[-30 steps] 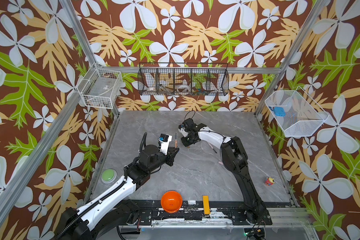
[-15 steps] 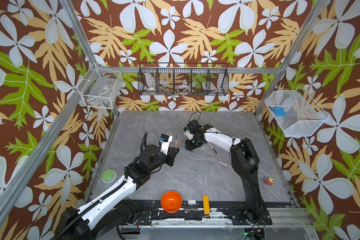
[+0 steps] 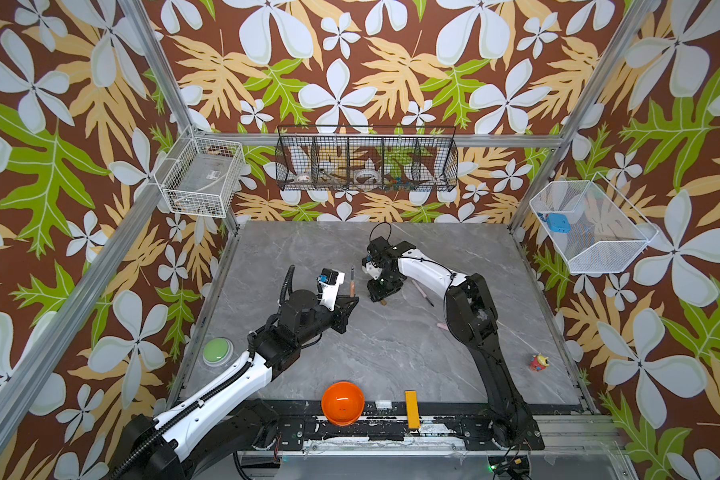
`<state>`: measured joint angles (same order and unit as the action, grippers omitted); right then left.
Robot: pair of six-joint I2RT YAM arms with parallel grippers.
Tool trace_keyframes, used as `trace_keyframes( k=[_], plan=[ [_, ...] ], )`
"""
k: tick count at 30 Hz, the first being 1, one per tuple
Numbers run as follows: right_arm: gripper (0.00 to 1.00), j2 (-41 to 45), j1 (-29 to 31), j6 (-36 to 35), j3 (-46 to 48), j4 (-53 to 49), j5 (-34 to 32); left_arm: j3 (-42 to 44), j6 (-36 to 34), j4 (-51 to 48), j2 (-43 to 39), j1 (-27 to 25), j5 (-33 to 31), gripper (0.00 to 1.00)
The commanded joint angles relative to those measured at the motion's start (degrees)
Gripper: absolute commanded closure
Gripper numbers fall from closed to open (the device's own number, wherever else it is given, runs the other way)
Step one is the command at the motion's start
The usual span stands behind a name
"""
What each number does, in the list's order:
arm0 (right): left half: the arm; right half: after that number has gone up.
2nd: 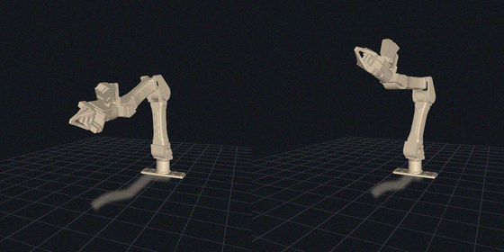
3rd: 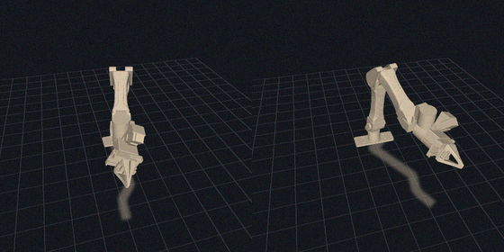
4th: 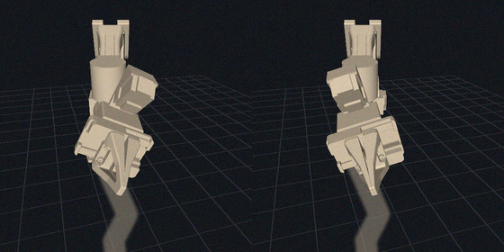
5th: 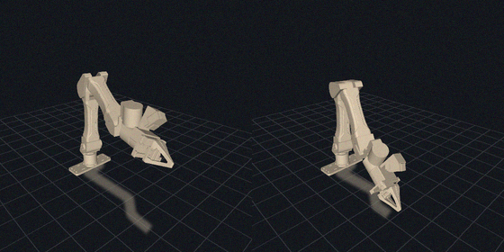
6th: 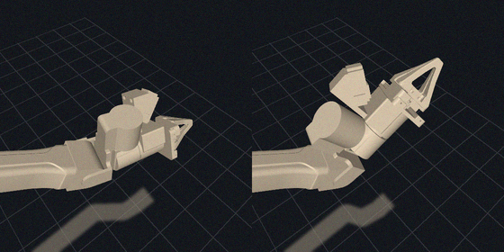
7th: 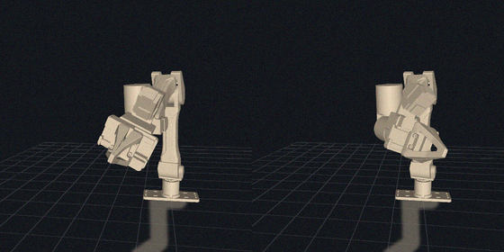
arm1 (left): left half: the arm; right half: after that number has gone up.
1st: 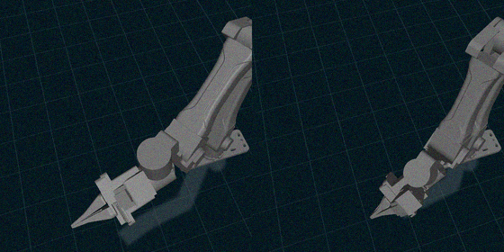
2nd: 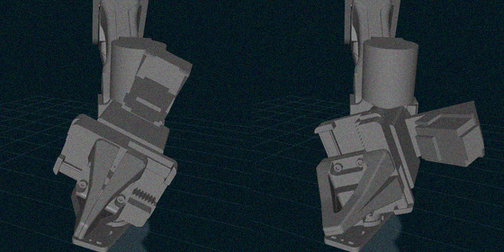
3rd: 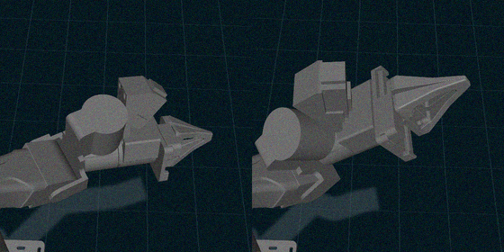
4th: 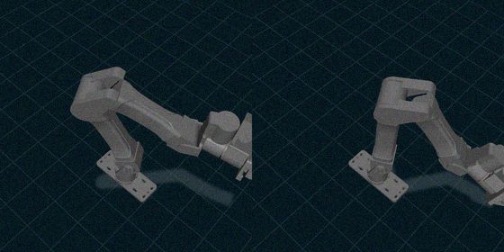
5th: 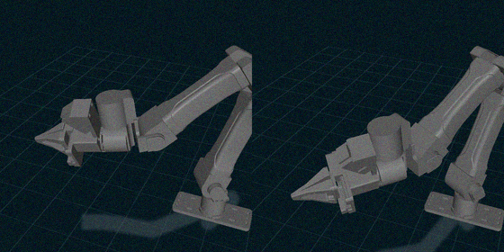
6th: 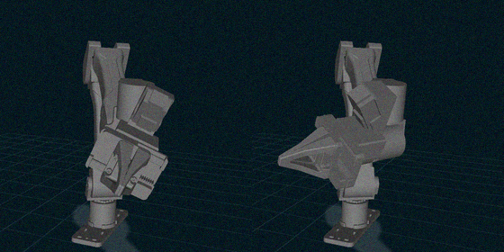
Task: Insert the pens into the pen caps
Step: 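Grasp the orange cap with the right gripper and lift it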
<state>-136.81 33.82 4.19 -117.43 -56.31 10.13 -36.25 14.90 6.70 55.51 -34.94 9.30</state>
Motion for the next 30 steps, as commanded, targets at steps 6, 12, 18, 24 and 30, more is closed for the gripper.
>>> trace_keyframes(
  k=[6,12,18,24,30],
  plan=[
    [0.52,-1.83,0.19,-0.68,-0.22,-2.98,-2.17,0.13,-0.57,0.94,0.28,0.13,0.29,1.0],
    [0.64,-3.19,0.15,-0.56,-0.35,-2.05,-2.35,0.38,-0.79,1.21,0.31,0.13,0.28,1.0],
    [0.77,-2.34,0.19,-0.56,0.04,-0.14,-2.36,0.7,-1.08,1.82,0.46,0.13,0.43,1.0],
    [0.8,4.93,0.1,-0.33,7.03,7.08,0.24,1.11,-1.35,2.97,1.68,0.13,0.96,1.0],
    [0.8,18.04,-1.02,1.6,21.34,18.64,1.91,1.28,-1.69,5.4,4.85,0.13,2.25,1.0]
  ],
)
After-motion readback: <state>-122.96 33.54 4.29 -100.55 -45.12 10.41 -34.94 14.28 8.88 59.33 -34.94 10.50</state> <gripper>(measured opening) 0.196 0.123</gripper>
